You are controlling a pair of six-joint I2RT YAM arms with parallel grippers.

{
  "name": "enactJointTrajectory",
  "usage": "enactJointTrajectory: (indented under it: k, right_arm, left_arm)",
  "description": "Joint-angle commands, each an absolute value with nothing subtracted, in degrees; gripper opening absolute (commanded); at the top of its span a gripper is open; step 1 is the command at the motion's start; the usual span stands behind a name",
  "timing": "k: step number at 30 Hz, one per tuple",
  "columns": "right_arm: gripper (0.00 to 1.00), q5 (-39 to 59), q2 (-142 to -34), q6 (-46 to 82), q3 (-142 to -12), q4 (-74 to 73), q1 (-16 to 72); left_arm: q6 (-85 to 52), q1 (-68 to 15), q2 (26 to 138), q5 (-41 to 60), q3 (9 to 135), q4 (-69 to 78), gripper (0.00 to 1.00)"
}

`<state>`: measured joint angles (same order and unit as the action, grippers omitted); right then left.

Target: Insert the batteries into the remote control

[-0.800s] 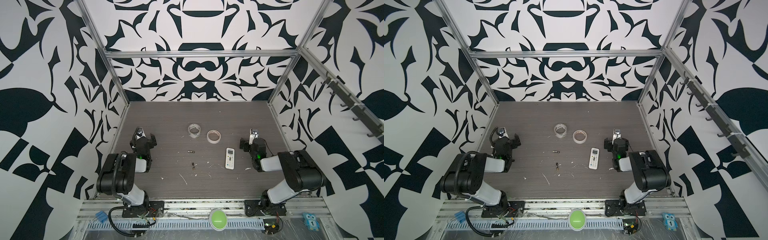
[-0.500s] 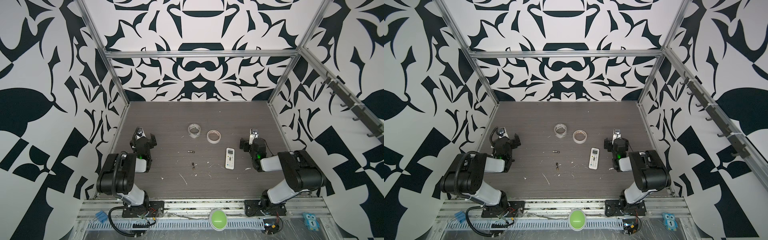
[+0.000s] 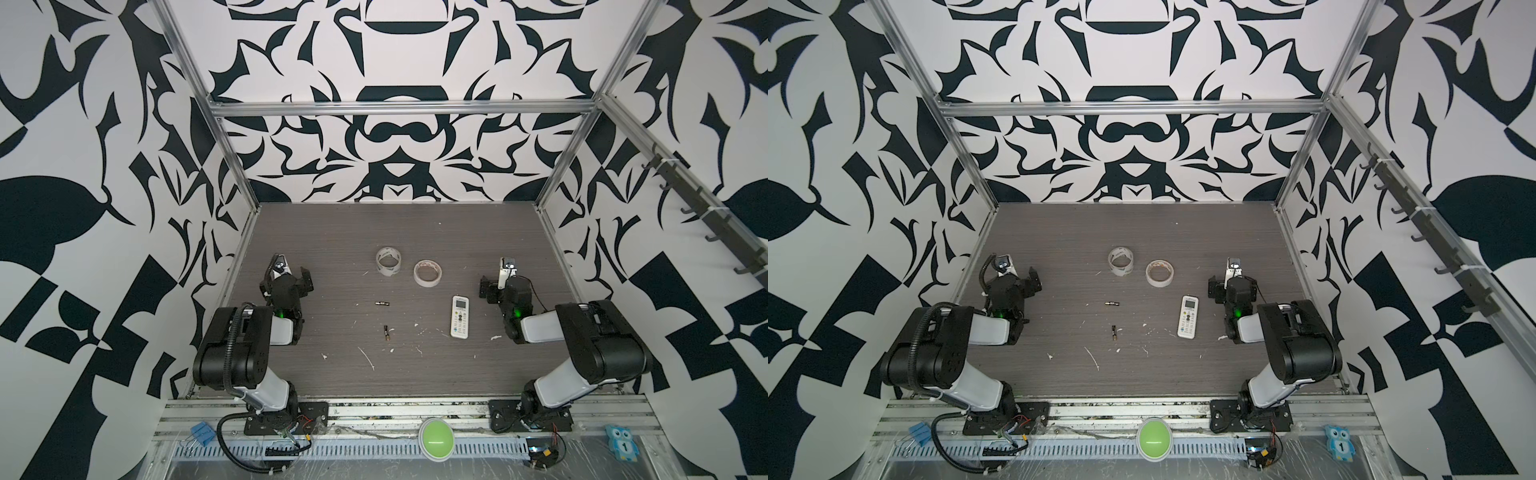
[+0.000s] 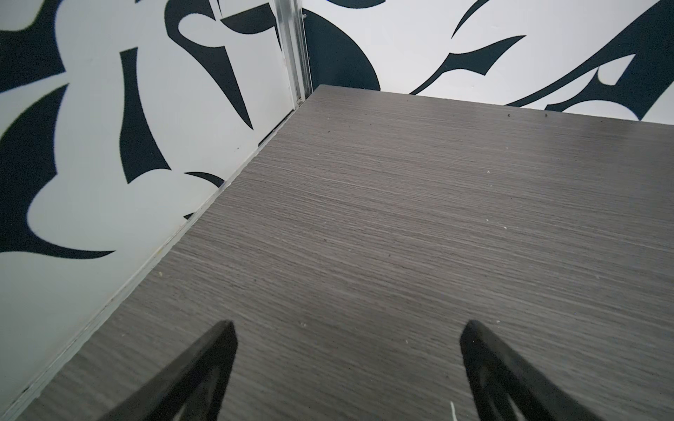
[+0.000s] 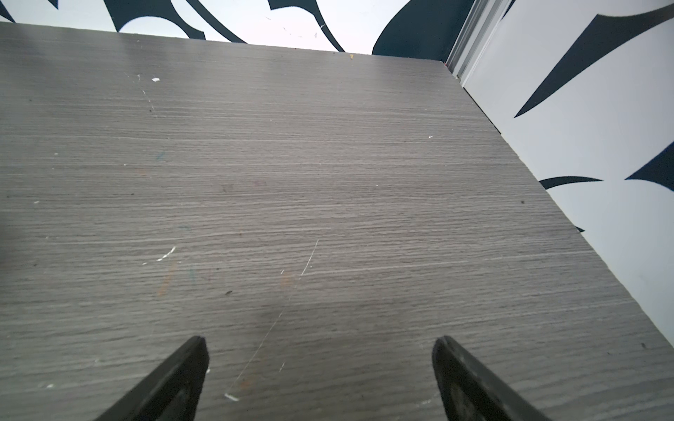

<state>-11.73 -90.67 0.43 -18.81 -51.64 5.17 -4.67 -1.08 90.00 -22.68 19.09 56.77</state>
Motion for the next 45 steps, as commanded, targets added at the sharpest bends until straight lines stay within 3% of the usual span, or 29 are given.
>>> enactJointTrajectory:
  k: [1,24,33,39,45]
  right_arm:
    - [1.00,-11.7,-89.1,0.2,-20.1,-52.8,5.1]
    - [1.00,-11.6,-89.2,0.0,-20.3,-52.6,5.1]
    - [1.00,-16.7,-86.3,2.3,-19.2,-52.6,5.2]
    - [1.00,-18.9,-80.9,1.6,-20.1,-46.5,6.5]
    - [1.00,-26.0,-72.6,2.8,-24.3,-32.5,11.3]
  left_arm:
    - [-5.2,-0.8,90.2,-22.4,19.9,57.9,0.99]
    - [-5.2,-0.8,90.3,-22.4,20.0,57.5,0.99]
    - [-5.3,-0.8,90.1,-23.0,19.5,58.4,0.99]
    - [-5.7,-0.9,86.0,-23.6,19.0,56.0,0.99]
    - [-6.5,-1.0,76.0,-23.5,19.8,43.8,0.99]
